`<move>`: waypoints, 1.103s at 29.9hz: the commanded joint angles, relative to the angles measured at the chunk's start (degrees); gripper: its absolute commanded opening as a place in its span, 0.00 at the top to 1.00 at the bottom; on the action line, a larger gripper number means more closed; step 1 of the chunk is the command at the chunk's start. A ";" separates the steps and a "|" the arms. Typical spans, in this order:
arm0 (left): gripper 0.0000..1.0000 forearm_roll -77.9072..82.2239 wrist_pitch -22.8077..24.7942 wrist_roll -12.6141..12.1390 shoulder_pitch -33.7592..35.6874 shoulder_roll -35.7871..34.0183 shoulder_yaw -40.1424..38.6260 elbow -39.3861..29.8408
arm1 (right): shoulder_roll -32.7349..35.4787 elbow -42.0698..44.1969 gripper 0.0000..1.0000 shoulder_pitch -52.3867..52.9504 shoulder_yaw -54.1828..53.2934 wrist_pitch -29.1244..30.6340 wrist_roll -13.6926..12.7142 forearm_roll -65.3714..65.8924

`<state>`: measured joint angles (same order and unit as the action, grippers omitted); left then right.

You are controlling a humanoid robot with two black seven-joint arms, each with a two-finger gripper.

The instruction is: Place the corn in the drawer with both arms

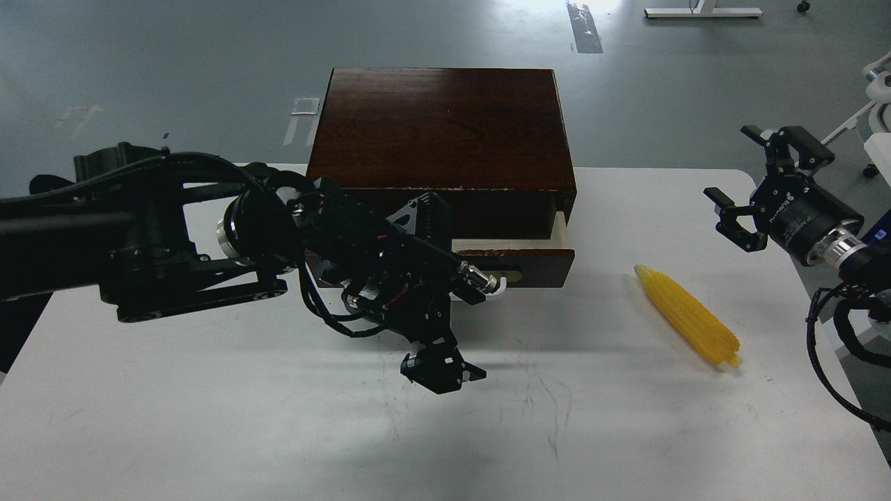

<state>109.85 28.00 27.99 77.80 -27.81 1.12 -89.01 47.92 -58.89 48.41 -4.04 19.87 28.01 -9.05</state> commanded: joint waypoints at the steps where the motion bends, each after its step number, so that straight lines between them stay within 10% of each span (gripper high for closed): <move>1: 0.01 -17.00 0.00 0.01 0.07 -2.59 -5.67 -0.29 | 0.60 0.01 0.00 -0.07 -0.01 0.08 -0.01 0.00; 18: 0.01 -90.13 -4.09 0.01 -25.31 -23.16 -18.33 5.68 | 0.77 0.01 0.00 -0.24 0.08 0.17 -0.01 0.17; 33: 0.01 -94.47 -7.97 0.01 -49.41 -20.35 -38.12 16.32 | 2.26 -0.69 0.00 0.11 0.17 0.26 -0.01 13.17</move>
<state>15.21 19.72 28.01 30.81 -48.85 -35.28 -73.81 49.52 -59.12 48.26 -3.93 20.07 28.01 -0.67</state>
